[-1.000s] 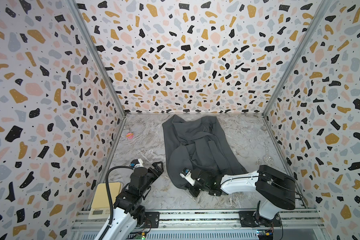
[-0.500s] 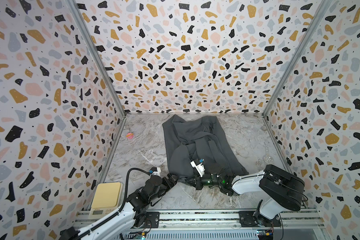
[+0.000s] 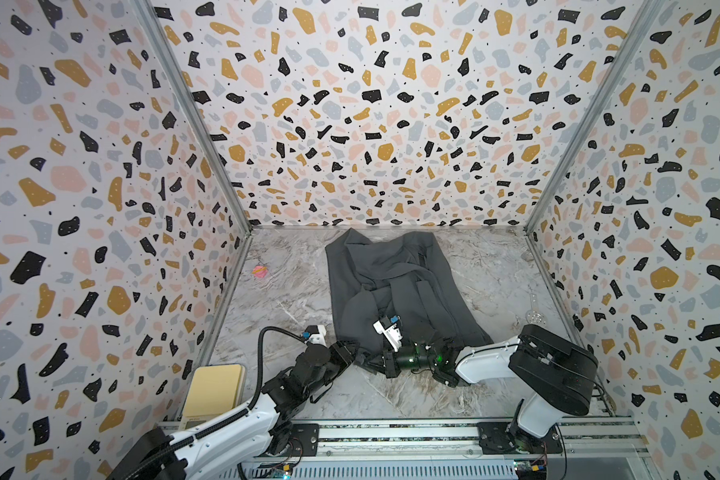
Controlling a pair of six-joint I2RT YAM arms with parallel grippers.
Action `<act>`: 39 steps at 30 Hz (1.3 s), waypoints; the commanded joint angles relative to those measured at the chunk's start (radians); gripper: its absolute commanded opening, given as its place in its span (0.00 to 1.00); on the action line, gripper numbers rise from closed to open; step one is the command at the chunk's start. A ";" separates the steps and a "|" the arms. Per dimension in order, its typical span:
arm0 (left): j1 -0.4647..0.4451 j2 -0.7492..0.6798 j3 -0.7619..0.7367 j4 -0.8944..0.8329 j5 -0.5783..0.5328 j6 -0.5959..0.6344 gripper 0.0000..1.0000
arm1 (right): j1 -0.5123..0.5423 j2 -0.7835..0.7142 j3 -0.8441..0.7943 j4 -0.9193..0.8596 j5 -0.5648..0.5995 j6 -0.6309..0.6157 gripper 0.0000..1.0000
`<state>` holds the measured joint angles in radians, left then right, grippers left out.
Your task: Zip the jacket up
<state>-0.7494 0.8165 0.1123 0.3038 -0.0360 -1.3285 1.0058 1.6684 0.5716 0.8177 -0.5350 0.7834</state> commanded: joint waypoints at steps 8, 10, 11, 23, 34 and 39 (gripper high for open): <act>0.001 0.063 0.232 -0.304 -0.195 0.250 0.00 | -0.090 -0.266 0.109 -0.623 0.192 -0.161 0.56; 0.013 0.092 0.308 -0.397 -0.249 0.329 0.00 | -0.155 -0.359 0.108 -0.766 0.258 -0.161 0.64; 0.015 0.104 0.342 -0.431 -0.279 0.366 0.00 | -0.197 -0.410 0.104 -0.831 0.290 -0.158 0.67; 0.025 0.240 0.682 -0.799 -0.446 0.689 0.00 | -0.672 -0.637 -0.052 -1.062 0.275 -0.264 0.85; 0.030 0.409 1.173 -1.344 -0.945 0.811 0.00 | -0.725 -0.563 -0.048 -1.039 0.314 -0.317 0.84; -0.020 0.637 1.298 -1.370 -0.852 0.841 0.00 | -0.725 -0.582 -0.049 -1.046 0.306 -0.326 0.84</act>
<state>-0.7345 1.3609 1.3991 -0.9756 -0.8654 -0.5354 0.2852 1.1088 0.5060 -0.2100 -0.2379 0.4797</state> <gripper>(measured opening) 0.067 0.837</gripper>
